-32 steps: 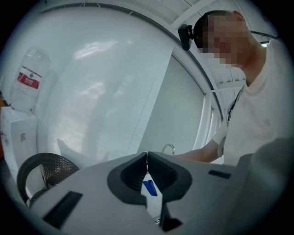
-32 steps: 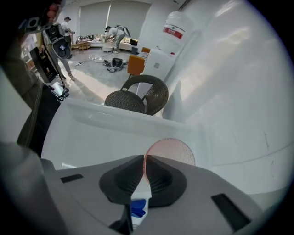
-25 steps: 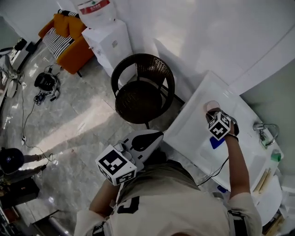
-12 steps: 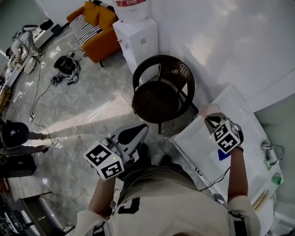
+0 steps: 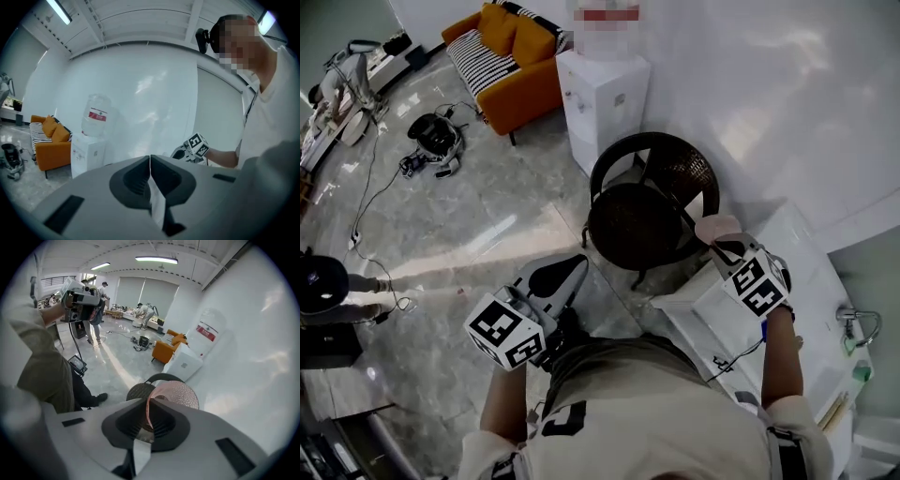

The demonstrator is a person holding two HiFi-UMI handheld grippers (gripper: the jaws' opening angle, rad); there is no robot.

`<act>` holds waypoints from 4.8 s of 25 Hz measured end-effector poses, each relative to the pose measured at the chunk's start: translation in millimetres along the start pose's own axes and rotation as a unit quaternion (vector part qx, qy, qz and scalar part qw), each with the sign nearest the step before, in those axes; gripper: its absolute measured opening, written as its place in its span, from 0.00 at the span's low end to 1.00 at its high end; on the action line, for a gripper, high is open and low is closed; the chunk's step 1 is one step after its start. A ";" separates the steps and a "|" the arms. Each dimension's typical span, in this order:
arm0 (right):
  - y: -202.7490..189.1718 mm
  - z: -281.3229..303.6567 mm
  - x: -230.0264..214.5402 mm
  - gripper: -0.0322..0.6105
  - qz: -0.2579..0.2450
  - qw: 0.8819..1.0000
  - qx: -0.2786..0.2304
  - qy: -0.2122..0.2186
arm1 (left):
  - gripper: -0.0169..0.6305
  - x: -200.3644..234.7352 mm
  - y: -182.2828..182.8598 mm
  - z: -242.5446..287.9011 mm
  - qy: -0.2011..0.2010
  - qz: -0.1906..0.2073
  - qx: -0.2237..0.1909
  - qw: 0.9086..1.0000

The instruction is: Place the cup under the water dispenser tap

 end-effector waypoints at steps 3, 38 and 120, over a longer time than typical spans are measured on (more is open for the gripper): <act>58.9 19.3 13.0 0.11 0.004 1.000 -0.011 -0.006 | 0.11 50.6 8.5 -37.5 0.001 -0.003 0.004 1.000; 310.9 224.5 -8.0 0.11 -0.088 0.986 -0.062 0.129 | 0.11 372.5 3.9 -16.9 0.110 0.244 0.147 0.952; 406.9 809.2 -252.3 0.11 0.183 0.967 0.171 0.044 | 0.11 845.7 11.2 271.1 -0.214 0.127 0.304 0.920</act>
Point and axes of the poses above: the fingertips, and each gripper's own axes: z forward along the fingers, x to its left, y out of its top, the point moved 5 cm from there along -z, backward along the fingers, and after that the axes turned 2 degrees about -x, right-handed, at the moved point
